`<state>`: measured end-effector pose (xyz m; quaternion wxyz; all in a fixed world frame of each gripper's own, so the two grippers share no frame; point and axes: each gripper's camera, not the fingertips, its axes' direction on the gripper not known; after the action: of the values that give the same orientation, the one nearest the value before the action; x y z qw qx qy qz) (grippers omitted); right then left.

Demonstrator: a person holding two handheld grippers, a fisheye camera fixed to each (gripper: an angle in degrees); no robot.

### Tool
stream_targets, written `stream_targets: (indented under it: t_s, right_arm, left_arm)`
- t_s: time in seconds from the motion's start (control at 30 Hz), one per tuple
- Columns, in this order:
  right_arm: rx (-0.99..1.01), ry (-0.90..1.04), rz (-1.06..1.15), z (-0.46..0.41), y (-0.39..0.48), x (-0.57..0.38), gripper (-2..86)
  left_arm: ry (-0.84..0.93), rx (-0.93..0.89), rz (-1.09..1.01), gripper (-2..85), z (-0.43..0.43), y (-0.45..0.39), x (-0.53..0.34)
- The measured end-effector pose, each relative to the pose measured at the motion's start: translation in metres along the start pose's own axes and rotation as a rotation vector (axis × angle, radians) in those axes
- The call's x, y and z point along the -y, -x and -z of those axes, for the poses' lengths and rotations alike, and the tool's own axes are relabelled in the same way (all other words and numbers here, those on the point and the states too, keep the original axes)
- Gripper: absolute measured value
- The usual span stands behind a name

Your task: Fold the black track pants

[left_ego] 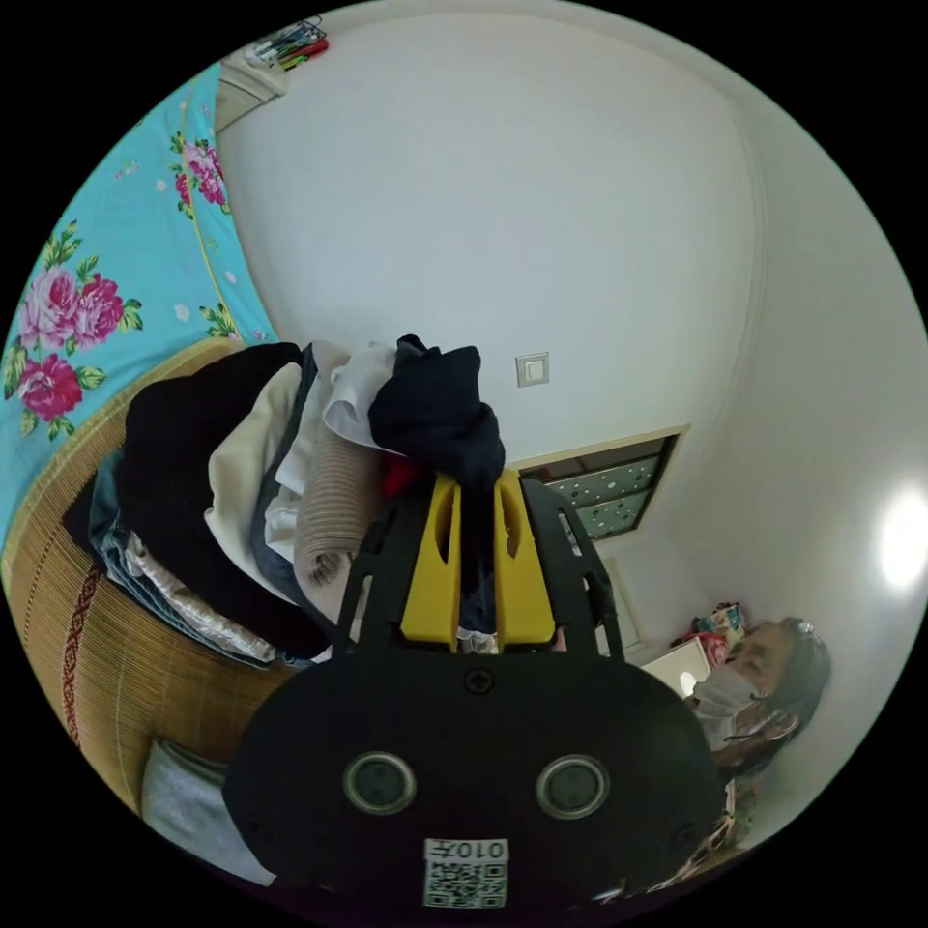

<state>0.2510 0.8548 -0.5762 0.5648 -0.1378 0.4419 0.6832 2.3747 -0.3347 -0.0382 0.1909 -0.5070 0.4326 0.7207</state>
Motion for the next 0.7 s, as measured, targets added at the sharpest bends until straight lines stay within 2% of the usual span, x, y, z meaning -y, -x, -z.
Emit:
stream_targets:
  t_s: [0.07, 0.13, 0.23, 0.33, 0.4, 0.47, 0.53, 0.6, 0.7]
  right_arm:
    - [-0.112, 0.045, 0.042, -0.001, 0.015, 0.005, 2.8]
    - [-0.092, 0.113, 0.014, -0.007, 0.013, 0.01, 3.0]
    - [-0.01, 0.137, 0.019, 0.004, 0.014, 0.007, 3.4]
    - [0.028, -0.004, 0.05, 0.048, 0.025, 0.001, 3.2]
    - [0.081, -0.106, 0.091, 0.069, 0.038, 0.006, 2.5]
    - [0.137, -0.142, 0.128, 0.075, 0.059, 0.036, 2.2]
    - [0.074, -0.195, 0.147, 0.076, 0.075, 0.064, 2.0]
    - [-0.065, -0.242, 0.117, 0.073, 0.078, 0.092, 1.9]
    - [-0.14, -0.126, -0.033, 0.05, 0.037, 0.133, 1.8]
  left_arm:
    - [-0.02, 0.037, -0.027, 4.9, 0.004, -0.009, -0.006]
    - [-0.012, 0.072, -0.046, 4.2, 0.008, -0.019, -0.012]
    - [-0.114, 0.088, -0.048, 2.6, 0.036, -0.028, -0.031]
    - [-0.23, 0.208, -0.043, 0.8, 0.067, -0.04, -0.058]
    - [-0.285, 0.297, -0.144, 0.2, 0.064, -0.075, -0.074]
    - [-0.16, 0.288, -0.273, 0.0, 0.026, -0.111, -0.068]
    - [-0.071, 0.329, -0.417, -0.1, -0.019, -0.149, -0.065]
    - [-0.041, 0.591, -0.56, -0.1, -0.072, -0.176, -0.062]
    - [0.121, 0.765, -0.511, -0.2, -0.129, -0.14, -0.065]
